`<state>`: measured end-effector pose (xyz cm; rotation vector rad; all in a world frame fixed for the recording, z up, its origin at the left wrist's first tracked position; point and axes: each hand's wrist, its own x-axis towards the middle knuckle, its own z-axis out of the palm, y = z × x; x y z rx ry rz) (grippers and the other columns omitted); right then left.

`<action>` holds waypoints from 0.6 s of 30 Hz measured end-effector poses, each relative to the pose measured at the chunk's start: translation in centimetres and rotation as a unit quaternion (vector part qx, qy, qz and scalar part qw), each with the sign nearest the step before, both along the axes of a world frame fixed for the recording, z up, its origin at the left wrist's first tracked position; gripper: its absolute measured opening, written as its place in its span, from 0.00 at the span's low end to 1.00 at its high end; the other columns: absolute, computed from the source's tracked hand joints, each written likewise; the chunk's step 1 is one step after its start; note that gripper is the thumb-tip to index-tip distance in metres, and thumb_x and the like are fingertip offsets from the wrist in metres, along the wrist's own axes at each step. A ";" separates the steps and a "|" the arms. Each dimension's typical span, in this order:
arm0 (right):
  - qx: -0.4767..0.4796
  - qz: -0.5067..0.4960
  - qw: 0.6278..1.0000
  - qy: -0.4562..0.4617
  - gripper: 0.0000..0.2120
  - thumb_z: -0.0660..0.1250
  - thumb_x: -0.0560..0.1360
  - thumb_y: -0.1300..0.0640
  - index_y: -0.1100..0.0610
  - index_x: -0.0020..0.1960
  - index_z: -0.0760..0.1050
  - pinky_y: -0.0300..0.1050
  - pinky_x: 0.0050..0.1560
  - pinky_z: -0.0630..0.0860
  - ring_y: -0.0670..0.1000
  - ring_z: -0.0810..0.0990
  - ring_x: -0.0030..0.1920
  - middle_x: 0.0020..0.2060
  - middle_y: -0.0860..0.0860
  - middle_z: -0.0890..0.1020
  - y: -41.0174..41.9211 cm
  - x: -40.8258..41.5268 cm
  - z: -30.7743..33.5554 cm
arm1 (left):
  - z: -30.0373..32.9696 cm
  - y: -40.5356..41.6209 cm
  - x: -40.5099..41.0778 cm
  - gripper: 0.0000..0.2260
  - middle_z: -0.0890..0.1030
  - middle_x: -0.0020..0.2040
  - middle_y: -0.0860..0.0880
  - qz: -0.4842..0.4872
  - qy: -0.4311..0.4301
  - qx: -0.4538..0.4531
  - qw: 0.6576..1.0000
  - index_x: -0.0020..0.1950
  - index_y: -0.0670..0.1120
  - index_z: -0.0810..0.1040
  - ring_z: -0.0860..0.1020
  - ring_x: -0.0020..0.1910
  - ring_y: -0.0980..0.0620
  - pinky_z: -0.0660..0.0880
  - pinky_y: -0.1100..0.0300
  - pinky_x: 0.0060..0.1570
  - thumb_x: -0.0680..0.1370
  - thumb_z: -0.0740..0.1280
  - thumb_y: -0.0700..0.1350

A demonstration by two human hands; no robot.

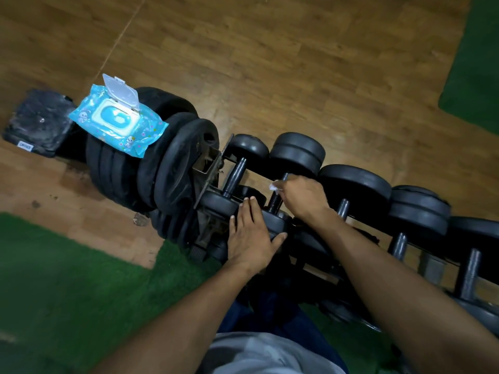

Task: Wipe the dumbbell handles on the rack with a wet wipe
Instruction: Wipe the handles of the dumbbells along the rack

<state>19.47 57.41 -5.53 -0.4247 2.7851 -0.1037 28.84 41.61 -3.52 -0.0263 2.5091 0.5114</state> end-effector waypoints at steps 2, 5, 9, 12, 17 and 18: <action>0.007 -0.038 0.999 0.030 0.13 0.59 0.81 0.50 0.44 0.63 0.77 0.47 0.35 0.76 0.58 0.82 0.41 0.45 0.52 0.80 0.2 -0.3 0.0 | 0.0 0.1 -0.4 0.52 0.44 0.84 0.42 -0.013 -0.017 -0.014 1.000 0.82 0.42 0.36 0.45 0.83 0.46 0.45 0.46 0.81 0.77 0.62 0.71; -0.007 -0.016 0.999 0.032 0.13 0.60 0.80 0.53 0.46 0.63 0.74 0.47 0.31 0.73 0.59 0.82 0.40 0.45 0.52 0.80 0.5 0.2 -0.6 | 0.0 0.1 -0.8 0.52 0.44 0.84 0.42 -0.030 -0.030 -0.031 0.999 0.82 0.41 0.37 0.45 0.83 0.45 0.45 0.45 0.80 0.77 0.60 0.72; -0.087 0.125 0.987 -0.055 0.15 0.54 0.83 0.46 0.41 0.67 0.72 0.45 0.38 0.73 0.57 0.83 0.49 0.51 0.50 0.82 0.8 2.0 -0.5 | 0.0 0.2 -1.0 0.52 0.44 0.84 0.42 -0.033 -0.036 -0.038 0.998 0.82 0.42 0.37 0.45 0.83 0.45 0.46 0.44 0.81 0.76 0.61 0.72; -0.089 0.110 0.987 -0.072 0.17 0.53 0.83 0.45 0.38 0.70 0.69 0.47 0.41 0.74 0.58 0.83 0.51 0.53 0.50 0.83 1.3 1.7 -0.1 | 0.1 0.4 -1.1 0.52 0.43 0.84 0.43 -0.032 -0.041 -0.043 0.998 0.82 0.42 0.37 0.44 0.83 0.46 0.46 0.44 0.81 0.77 0.61 0.72; -0.047 -0.053 0.997 -0.016 0.21 0.58 0.80 0.59 0.47 0.71 0.63 0.49 0.32 0.73 0.62 0.82 0.38 0.41 0.55 0.82 1.2 0.6 0.0 | 0.2 0.4 -1.1 0.52 0.43 0.84 0.42 -0.037 -0.047 -0.054 0.997 0.82 0.41 0.37 0.43 0.83 0.46 0.46 0.44 0.81 0.77 0.60 0.72; -0.040 -0.073 0.996 -0.017 0.23 0.58 0.79 0.61 0.49 0.73 0.62 0.48 0.32 0.71 0.62 0.82 0.39 0.42 0.56 0.82 1.0 0.7 0.1 | 0.3 0.4 -1.1 0.52 0.43 0.84 0.42 -0.038 -0.049 -0.053 0.997 0.82 0.41 0.37 0.43 0.83 0.46 0.46 0.44 0.81 0.77 0.60 0.72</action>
